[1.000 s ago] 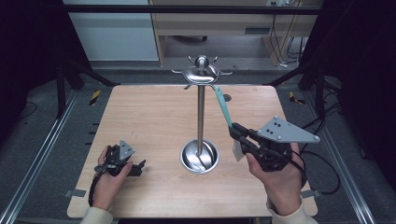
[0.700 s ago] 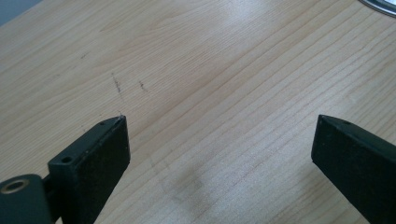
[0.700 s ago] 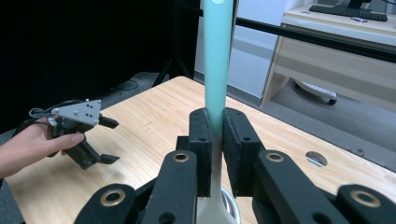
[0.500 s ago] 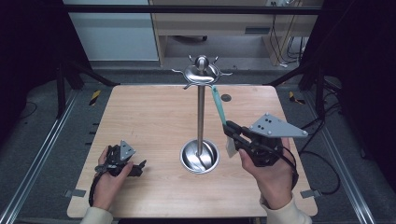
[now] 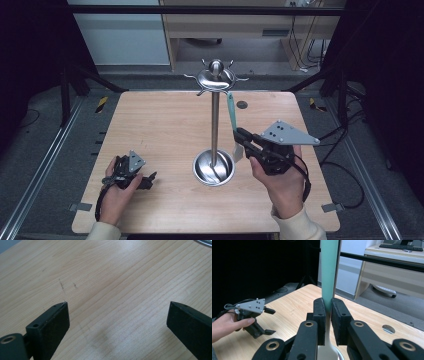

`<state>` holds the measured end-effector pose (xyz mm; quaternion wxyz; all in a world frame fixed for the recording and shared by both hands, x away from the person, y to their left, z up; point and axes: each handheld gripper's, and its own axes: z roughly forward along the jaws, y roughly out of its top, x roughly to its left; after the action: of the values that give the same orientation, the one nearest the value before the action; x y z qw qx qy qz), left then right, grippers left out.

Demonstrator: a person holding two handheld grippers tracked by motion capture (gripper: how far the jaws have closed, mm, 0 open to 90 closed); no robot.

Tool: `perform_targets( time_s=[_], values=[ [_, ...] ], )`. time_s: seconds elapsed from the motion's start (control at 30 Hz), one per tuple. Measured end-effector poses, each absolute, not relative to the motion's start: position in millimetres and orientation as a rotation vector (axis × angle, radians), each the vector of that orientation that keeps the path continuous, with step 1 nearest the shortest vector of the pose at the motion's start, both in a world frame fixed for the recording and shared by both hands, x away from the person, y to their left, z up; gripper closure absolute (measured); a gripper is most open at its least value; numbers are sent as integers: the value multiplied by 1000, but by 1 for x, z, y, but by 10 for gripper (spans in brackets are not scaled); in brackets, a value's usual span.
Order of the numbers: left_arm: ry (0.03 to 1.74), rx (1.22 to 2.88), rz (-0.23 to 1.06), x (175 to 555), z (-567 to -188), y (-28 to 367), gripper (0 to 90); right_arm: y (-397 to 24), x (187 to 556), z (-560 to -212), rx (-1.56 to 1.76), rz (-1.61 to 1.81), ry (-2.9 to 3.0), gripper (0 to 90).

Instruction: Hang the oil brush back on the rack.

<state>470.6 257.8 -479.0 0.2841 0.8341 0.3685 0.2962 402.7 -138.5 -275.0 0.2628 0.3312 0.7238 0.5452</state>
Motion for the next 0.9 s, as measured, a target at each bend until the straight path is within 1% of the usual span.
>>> perform_targets(
  time_s=[0.1, 0.13, 0.43, 0.57, 0.63, 0.67, 0.87, 0.9],
  values=[
    [986, 2234, 791, 471, -479, 258, 41, -138, 404, -276, 895, 1478, 1959, 830],
    [987, 2233, 792, 471, -479, 258, 41, -137, 405, -276, 897, 1480, 1955, 900],
    [985, 2234, 792, 470, -479, 258, 41, -140, 412, -279, 918, 1479, 1947, 877],
    [985, 2231, 792, 470, -479, 258, 40, -148, 413, -277, 940, 1446, 1924, 839],
    [985, 2232, 791, 470, -479, 258, 40, -155, 414, -274, 956, 1433, 1897, 797],
    [985, 2232, 790, 471, -479, 258, 41, -159, 414, -273, 968, 1426, 1883, 760],
    [984, 2235, 789, 471, -480, 257, 40, -182, 420, -270, 1027, 1337, 1802, 498],
    [984, 2237, 786, 471, -480, 257, 40, -185, 422, -270, 1036, 1333, 1798, 465]
  ],
)
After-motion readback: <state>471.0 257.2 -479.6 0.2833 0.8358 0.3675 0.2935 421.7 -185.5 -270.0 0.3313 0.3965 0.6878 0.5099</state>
